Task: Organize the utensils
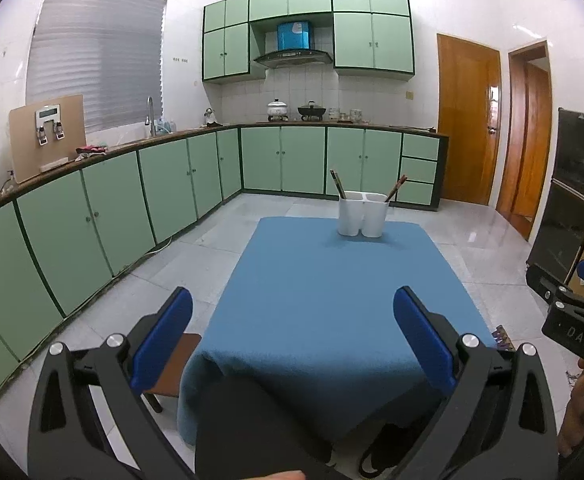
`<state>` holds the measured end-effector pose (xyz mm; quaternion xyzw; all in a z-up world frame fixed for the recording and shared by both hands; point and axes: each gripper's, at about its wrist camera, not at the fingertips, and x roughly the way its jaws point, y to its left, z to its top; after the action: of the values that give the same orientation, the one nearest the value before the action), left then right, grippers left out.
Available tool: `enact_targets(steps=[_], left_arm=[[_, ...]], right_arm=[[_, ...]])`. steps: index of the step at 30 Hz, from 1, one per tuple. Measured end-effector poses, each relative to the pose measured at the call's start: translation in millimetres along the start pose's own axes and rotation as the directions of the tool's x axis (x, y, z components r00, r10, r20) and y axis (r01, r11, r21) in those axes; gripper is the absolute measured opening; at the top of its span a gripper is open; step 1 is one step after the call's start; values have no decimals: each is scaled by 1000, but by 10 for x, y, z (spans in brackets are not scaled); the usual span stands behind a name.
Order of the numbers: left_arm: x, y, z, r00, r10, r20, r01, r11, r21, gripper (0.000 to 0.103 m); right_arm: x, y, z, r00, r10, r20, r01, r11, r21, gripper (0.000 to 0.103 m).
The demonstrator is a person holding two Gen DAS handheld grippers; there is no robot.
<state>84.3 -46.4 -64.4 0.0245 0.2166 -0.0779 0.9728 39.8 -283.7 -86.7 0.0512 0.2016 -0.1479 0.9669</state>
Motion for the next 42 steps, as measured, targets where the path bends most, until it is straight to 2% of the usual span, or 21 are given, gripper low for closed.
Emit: enact_targets(steps=[11,17,25,42], left_arm=[[-484,60,-24,998,39,55,-38,999,-19,98],[-725,243,-35,995,77,63,-72,994,-78,98],[-1007,256,18,989,97,111,-91,994,-64,98],[-1069,301,9,989,91,116,-81,993,-82,98]], right_arm=[[-410,63,-27,998,38,51,-38,999,-3,97],[-632,41,-84,996,50,79,-52,998,21,97],[-832,44,-55,992,51,115,-55,998,27,97],[-962,100,-99,988,40,150,-42,999,6,97]])
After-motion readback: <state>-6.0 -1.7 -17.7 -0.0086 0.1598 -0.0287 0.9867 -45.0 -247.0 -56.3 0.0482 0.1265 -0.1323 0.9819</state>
